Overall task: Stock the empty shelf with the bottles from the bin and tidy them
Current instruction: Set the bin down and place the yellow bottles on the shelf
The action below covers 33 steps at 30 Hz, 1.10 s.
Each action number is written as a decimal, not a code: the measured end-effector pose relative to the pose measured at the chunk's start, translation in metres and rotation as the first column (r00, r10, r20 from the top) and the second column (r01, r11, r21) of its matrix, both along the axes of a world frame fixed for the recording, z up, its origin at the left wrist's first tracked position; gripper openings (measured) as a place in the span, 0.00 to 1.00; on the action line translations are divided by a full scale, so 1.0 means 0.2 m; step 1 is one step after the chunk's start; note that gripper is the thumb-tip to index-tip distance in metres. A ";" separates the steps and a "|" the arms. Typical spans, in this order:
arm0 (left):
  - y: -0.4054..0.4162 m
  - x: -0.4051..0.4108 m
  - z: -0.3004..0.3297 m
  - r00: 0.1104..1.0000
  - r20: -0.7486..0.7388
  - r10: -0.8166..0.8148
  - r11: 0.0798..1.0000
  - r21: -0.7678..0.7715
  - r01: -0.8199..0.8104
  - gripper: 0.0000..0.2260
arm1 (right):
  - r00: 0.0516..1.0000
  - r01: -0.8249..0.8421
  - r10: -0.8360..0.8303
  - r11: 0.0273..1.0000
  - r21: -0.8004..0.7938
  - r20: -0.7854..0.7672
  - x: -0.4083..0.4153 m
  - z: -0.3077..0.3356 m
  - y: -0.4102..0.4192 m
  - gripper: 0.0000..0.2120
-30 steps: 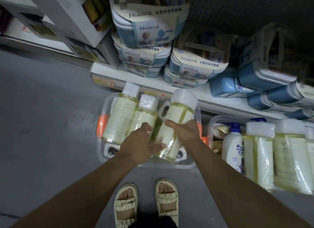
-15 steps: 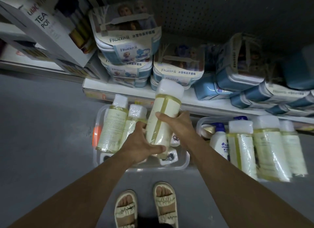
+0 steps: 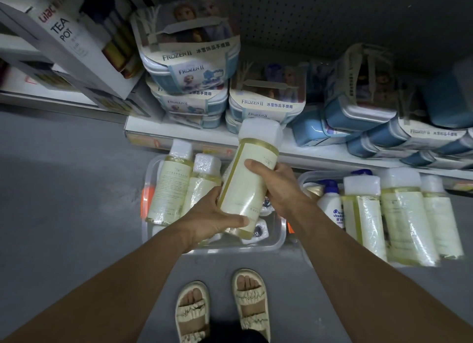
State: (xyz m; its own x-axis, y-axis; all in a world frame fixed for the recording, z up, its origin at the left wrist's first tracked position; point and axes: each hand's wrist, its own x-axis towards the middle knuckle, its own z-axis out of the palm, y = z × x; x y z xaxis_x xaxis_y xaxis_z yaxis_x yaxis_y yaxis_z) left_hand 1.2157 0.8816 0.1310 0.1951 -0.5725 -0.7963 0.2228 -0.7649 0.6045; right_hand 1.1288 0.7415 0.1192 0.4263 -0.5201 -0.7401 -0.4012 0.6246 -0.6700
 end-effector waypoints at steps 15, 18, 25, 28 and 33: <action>0.05 0.00 -0.01 0.999 0.046 -0.028 1.000 -0.011 0.029 0.36 | 0.989 -0.076 0.058 0.988 0.134 0.137 0.01 -0.06 0.05 0.22; 0.07 0.00 -0.03 1.000 0.026 0.001 1.000 -0.018 0.000 0.36 | 0.990 -0.084 0.069 0.989 0.123 0.121 0.01 -0.08 0.06 0.16; 0.10 0.00 -0.07 1.000 0.010 0.010 1.000 -0.003 -0.010 0.36 | 0.989 -0.109 0.099 0.991 0.083 0.108 0.01 -0.12 0.09 0.21; 0.11 0.00 -0.08 1.000 0.000 0.007 1.000 -0.003 -0.007 0.36 | 0.991 -0.099 0.089 0.990 0.100 0.096 0.00 -0.14 0.10 0.16; 0.16 0.04 -0.09 0.998 0.027 0.051 0.998 0.022 -0.052 0.39 | 0.996 -0.082 0.082 0.996 0.022 0.025 -0.02 -0.16 0.09 0.22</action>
State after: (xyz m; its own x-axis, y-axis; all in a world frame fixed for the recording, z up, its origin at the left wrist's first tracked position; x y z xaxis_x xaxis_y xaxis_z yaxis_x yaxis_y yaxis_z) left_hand 1.2238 0.9142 0.1127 0.2450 -0.5428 -0.8034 0.2465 -0.7665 0.5930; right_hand 1.1241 0.7596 0.0867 0.4844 -0.4659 -0.7405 -0.4358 0.6054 -0.6660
